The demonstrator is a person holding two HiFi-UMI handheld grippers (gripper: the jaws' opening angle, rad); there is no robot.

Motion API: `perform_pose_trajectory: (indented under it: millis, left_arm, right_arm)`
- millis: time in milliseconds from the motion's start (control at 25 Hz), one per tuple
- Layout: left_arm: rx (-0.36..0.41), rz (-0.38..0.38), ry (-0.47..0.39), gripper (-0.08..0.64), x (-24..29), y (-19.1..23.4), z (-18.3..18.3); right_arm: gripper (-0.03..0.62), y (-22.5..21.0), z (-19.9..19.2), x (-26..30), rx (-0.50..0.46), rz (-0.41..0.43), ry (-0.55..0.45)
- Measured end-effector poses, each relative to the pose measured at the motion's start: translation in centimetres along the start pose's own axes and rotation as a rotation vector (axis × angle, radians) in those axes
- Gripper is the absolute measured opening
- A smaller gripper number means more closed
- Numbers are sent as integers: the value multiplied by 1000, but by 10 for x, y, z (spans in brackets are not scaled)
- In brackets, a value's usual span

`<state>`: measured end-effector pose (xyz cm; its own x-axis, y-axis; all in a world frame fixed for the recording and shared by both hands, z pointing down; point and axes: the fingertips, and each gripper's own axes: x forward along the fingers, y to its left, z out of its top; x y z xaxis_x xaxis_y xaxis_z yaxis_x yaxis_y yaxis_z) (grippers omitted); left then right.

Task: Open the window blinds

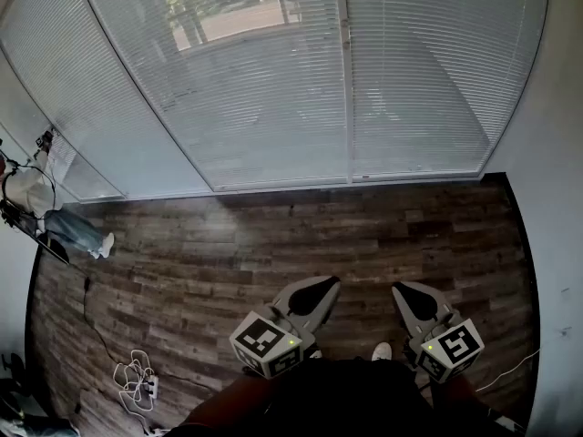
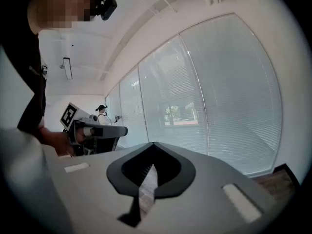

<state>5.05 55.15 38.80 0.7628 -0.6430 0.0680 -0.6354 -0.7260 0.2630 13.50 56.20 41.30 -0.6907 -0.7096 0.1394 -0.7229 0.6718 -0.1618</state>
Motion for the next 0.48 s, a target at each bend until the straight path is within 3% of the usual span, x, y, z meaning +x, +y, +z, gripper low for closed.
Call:
perform_pose_trajectory:
  millis: [160, 480]
  left_arm:
    - [26, 0, 12, 0, -5, 4, -18]
    - [29, 0, 9, 0, -9, -1, -14]
  right_arm:
    - [20, -5, -8, -3, -4, -14, 11]
    - [20, -1, -5, -4, 6, -25, 17]
